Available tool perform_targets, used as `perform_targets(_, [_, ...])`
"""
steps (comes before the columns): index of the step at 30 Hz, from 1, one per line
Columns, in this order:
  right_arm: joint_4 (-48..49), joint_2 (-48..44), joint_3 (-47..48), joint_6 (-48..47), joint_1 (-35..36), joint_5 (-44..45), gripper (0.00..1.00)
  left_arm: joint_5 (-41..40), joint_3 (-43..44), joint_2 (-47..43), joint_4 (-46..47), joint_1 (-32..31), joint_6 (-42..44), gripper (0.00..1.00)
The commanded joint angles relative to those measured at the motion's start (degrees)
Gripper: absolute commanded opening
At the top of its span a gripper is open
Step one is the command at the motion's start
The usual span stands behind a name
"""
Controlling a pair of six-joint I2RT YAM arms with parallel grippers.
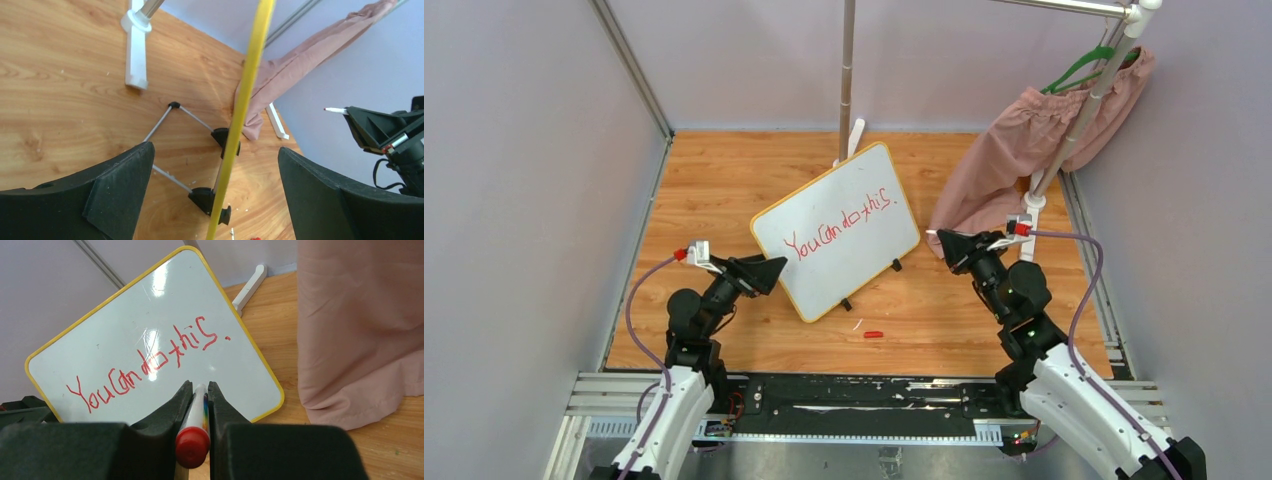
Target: Write a sentence on the whiteboard
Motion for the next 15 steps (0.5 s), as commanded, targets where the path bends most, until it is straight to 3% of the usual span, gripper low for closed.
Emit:
perform_targets(1, [-0.55, -1.16, -0.13, -1.04, -0.65, 0.47, 0.0, -2.07, -7.59, -2.33, -7.39, -0.34, -2.13, 1.0])
perform_targets(8, [-1.36, -1.93, 0.5, -1.0, -0.65, 0.3, 0.0, -4.96, -4.68, -3.14, -17.21, -0.21, -5.26, 1.0])
perform_targets(12, [-1.87, -1.52, 1.25, -0.92, -0.66, -0.13, 0.0, -12.53, 7.11, -2.55, -37.76, -0.17, 1.42, 1.0])
perform_targets(15, [-1.22, -0.73, 1.62, -0.77, -0.65, -0.8, 0.0, -13.58, 12.18, -1.68, -42.51, -0.21, 3.56, 1.0])
